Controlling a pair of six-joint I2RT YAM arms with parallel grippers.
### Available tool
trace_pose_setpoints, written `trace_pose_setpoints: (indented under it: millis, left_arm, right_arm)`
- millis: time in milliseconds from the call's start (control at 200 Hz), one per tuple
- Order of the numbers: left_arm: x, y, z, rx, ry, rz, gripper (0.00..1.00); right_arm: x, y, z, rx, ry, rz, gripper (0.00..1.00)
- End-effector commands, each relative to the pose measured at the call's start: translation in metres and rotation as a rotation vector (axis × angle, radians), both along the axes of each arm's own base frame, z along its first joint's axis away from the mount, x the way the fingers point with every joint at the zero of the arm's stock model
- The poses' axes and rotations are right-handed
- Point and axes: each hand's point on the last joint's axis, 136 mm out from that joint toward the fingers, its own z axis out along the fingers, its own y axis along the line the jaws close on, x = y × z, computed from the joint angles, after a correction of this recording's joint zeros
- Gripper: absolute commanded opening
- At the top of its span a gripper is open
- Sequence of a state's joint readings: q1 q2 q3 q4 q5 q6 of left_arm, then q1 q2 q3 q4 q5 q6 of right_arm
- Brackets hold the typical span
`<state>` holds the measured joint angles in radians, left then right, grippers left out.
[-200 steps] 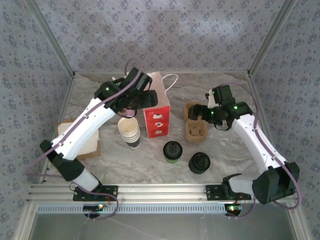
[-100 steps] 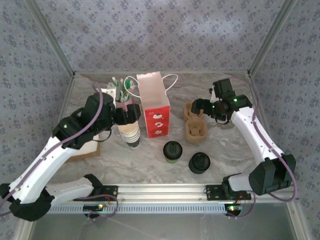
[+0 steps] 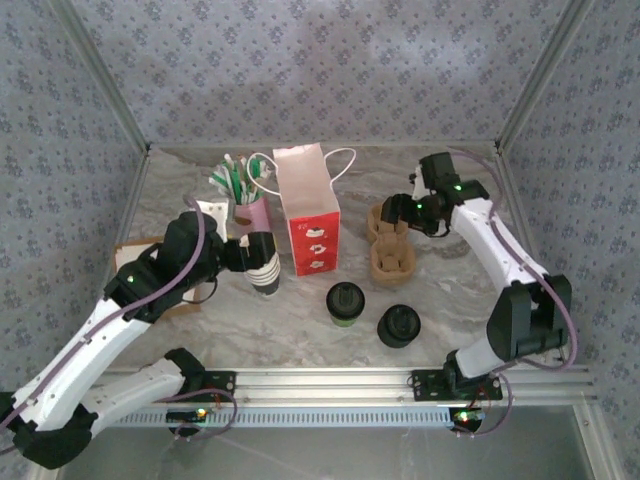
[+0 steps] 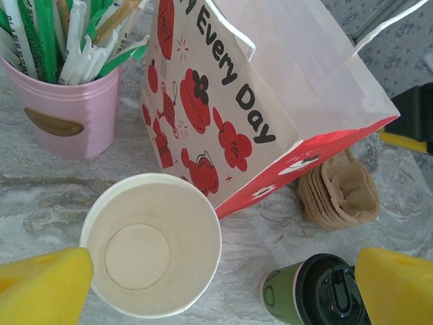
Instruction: Pack the takeout coffee
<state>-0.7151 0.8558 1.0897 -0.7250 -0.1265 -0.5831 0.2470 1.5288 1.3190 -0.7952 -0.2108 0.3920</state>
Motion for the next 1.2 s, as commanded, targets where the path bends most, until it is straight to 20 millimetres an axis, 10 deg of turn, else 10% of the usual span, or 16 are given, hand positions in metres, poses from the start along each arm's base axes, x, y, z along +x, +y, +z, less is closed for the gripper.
trace_pose_setpoints:
  millis: [0, 1199]
  left_arm:
    - [0.006, -0.005, 0.007, -0.023, -0.049, -0.011, 0.99]
    - [0.009, 0.002, -0.009, 0.004, -0.008, 0.028, 0.99]
  right_arm:
    - [-0.003, -0.013, -0.005, -0.198, 0.029, 0.018, 0.67]
    - [-0.003, 0.013, -0.062, -0.358, 0.173, 0.132, 0.53]
